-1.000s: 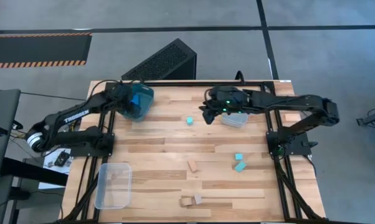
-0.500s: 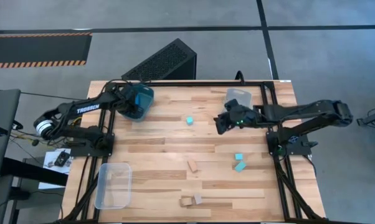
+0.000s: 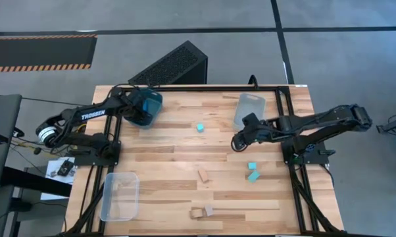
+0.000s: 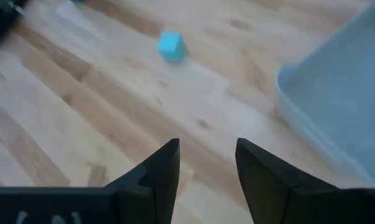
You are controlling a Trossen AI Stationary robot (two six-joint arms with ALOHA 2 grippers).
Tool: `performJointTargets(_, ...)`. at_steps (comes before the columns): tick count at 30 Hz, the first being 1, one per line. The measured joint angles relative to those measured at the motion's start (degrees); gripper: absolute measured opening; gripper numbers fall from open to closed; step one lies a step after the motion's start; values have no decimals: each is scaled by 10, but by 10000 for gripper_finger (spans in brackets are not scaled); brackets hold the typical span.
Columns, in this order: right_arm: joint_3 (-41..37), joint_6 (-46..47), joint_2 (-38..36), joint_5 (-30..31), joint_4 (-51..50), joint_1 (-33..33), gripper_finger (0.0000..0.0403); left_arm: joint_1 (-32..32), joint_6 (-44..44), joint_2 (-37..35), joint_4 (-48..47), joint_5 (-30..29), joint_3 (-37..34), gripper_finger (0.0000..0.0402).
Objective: Sort & place blocks by color
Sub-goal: Put the top right brown block into the transparent bin
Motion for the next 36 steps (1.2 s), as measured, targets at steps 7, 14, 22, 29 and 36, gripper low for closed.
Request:
performJointTargets(7, 0, 60, 3, -27, -53, 35, 197, -1, 18, -51, -24, 4, 58, 228)
performJointTargets(14, 0, 73, 11, -56, -53, 77, 198, -39, 51, -120, 48, 84, 99, 229)
performJointTargets(22, 0, 126, 59, -175, 53, 128, 179, -127, 107, -160, 185, 132, 100, 229)
performJointTargets(29, 29, 251, 111, -173, 33, 200, 144, -191, 163, -147, 276, 179, 100, 229)
performJointTargets(36, 47, 266, 145, -167, -17, 235, 135, -249, 150, -149, 284, 182, 100, 229)
